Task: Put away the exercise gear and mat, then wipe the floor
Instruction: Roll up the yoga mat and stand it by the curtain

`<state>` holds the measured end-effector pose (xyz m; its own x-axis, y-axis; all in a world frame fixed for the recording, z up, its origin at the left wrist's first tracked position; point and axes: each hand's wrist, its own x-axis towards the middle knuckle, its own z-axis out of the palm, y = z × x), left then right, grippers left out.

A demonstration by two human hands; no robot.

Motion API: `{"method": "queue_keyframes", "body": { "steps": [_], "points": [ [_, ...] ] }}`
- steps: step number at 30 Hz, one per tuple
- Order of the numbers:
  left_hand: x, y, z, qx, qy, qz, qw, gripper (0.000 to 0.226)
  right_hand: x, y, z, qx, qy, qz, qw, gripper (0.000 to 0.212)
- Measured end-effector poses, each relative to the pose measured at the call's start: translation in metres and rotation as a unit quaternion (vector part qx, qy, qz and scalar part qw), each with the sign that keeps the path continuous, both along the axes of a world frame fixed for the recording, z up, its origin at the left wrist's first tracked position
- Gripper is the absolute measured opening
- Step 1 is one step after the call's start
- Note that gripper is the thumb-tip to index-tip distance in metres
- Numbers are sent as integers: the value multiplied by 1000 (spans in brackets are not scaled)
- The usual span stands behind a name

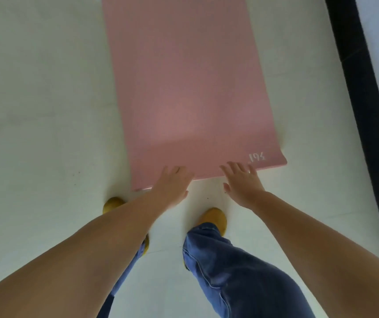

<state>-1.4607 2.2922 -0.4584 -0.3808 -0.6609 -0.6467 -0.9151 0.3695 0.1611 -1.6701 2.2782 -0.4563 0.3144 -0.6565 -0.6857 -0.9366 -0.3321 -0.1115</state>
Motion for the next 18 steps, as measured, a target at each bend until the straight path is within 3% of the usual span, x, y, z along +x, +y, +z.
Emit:
{"method": "queue_keyframes", "body": {
  "steps": [3, 6, 10, 13, 15, 18],
  "points": [
    [-2, -9, -113, 17, -10, -1, 1000, 53, -7, -12, -110, 40, 17, 50, 998, 58],
    [-1, -14, -185, 77, 19, -14, 997, 41, -8, -23, -182, 56, -5, 103, 993, 41],
    [5, -61, -229, 175, 41, -22, 983, 23, 6, -73, -221, 101, -25, 60, 993, 30],
    [17, -108, -222, 278, 48, 14, 959, 41, 16, -119, -222, 188, 2, 29, 982, 42],
    [21, -127, -214, 261, 51, -3, 964, 52, 17, -140, -220, 217, 15, 27, 976, 37],
    [17, -132, -199, 104, 39, -47, 993, 49, 14, -152, -222, 215, 13, 1, 977, 30]
  ]
}}
